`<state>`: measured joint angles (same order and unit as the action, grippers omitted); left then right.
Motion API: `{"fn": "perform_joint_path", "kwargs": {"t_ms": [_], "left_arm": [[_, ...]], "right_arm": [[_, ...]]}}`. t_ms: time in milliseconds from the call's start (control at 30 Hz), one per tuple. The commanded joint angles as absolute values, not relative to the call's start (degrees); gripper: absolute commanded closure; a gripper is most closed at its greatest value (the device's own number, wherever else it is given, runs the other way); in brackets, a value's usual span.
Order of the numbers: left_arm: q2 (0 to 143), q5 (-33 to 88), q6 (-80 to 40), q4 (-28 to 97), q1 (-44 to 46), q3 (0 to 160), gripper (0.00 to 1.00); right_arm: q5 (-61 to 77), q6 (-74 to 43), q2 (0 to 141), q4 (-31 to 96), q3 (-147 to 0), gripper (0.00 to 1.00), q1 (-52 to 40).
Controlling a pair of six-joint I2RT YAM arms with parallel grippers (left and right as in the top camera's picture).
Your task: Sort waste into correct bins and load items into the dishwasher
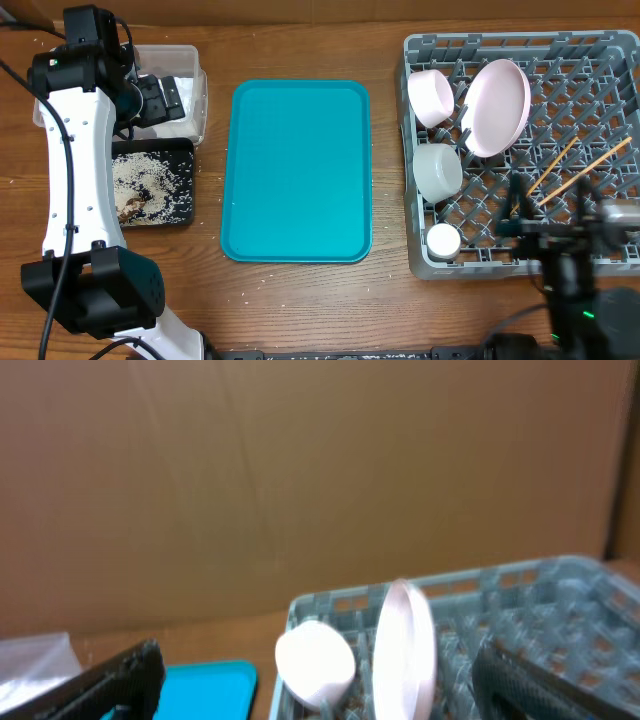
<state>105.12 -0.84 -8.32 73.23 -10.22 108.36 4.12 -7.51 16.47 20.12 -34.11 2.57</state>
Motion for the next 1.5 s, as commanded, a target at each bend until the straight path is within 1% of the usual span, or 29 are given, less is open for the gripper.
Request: {"fn": "perform_joint_path", "kwargs": {"t_ms": [0, 67, 200, 567, 1467], "left_arm": [[105.0, -1.0, -7.0, 73.2, -10.1, 108.4, 0.00], [105.0, -1.0, -7.0, 73.2, -10.1, 108.4, 0.00], [105.0, -1.0, -7.0, 73.2, -10.1, 108.4, 0.00], [105.0, -1.0, -7.1, 73.2, -10.1, 108.4, 0.00], [105.0, -1.0, -7.1, 73.2, -10.1, 108.4, 0.00]], "right_arm": [[5.3, -7.7, 12.4, 12.4, -22.9, 0.00, 0.3], [5.9, -7.7, 10.5, 7.6, -16.6, 0.00, -1.0], [5.8, -7.7, 7.3, 3.9, -9.0, 0.00, -2.3], [5.8, -7.6, 0.1, 4.0, -0.4, 0.00, -2.3], [5.8, -7.6, 0.2, 4.1, -0.4, 0.00, -2.3]]}}
